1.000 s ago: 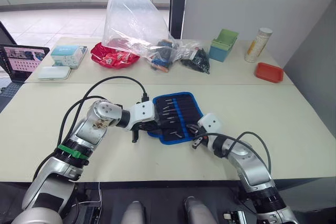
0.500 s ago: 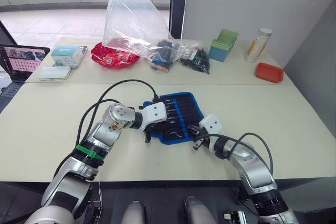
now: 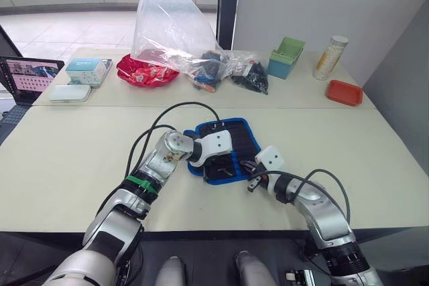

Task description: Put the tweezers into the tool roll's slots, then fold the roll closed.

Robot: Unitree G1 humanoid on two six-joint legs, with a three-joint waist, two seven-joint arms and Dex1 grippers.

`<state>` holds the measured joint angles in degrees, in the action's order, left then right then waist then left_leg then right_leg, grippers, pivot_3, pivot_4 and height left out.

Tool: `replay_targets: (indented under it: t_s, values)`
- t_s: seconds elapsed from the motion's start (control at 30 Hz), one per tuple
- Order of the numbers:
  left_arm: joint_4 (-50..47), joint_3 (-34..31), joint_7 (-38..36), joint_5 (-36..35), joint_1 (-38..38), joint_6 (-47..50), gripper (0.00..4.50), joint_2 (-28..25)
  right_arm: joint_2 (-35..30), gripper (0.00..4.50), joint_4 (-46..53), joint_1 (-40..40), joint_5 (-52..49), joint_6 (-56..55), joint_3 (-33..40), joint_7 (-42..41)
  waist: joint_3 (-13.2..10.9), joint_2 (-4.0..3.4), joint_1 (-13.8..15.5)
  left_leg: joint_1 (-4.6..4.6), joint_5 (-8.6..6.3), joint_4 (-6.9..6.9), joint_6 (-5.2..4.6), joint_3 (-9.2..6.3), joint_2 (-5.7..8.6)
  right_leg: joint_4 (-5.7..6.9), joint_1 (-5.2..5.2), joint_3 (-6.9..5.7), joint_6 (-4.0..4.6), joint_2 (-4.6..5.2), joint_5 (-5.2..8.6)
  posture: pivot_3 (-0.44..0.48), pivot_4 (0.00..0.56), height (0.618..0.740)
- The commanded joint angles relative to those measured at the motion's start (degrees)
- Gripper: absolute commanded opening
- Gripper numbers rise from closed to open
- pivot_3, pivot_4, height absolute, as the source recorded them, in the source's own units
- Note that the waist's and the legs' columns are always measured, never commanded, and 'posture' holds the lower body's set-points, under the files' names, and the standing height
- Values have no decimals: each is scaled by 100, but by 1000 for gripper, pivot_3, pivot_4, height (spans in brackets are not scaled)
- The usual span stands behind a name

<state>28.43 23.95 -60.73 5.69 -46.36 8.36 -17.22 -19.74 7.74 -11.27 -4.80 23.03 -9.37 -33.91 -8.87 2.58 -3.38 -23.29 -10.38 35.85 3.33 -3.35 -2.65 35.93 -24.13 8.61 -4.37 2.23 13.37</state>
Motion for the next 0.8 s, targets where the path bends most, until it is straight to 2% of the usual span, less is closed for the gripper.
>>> replay_targets:
  t_s: [0.03,0.27,0.3,0.37,0.5,0.6,0.67,0.8]
  values:
    - [287,26,117,11,-133,-374,24,324,-57,0,-186,198,-18,290,-181,-109,1,1,27,0,0,1,0,-1,1,-1,2,0,0,0,0,0,150,733]
    - [556,-327,489,-72,-238,-603,24,593,-84,0,-239,98,-8,297,-200,-156,2,1,124,-1,1,23,-1,-5,8,-3,16,5,26,1,17,0,150,733]
    - [470,-344,389,-103,-205,-559,932,540,-88,0,-239,94,-8,298,-198,-161,2,1,122,-2,1,27,-1,-5,9,-3,16,7,25,1,17,0,150,733]
    - [190,-425,139,-228,-77,-392,1500,365,-89,0,-254,86,-2,293,-204,-175,2,1,112,-7,1,33,-1,-5,8,-3,14,8,24,1,17,0,150,733]
    - [-587,-799,-908,-969,356,40,2760,-347,-80,0,-315,15,44,315,-271,-179,2,0,11,-2,1,16,-1,-3,7,10,5,9,22,1,14,0,150,733]
    - [-697,-1159,-959,-1274,353,315,3753,-662,-74,0,-329,-7,27,319,-295,-174,2,0,-47,5,1,-5,-1,-7,1,23,-4,6,-2,-7,2,0,150,733]
    - [-714,-1622,-976,-1641,298,501,4421,-896,-77,0,-363,-31,42,279,-308,-171,2,0,-58,3,1,-5,-1,-12,0,21,-2,5,-3,-10,3,0,150,733]
    - [-696,-2457,-956,-2324,288,650,4477,-1151,-146,0,-433,-231,159,126,-241,-83,2,0,-69,3,1,2,-1,-11,-1,17,0,5,-4,-10,3,0,150,733]
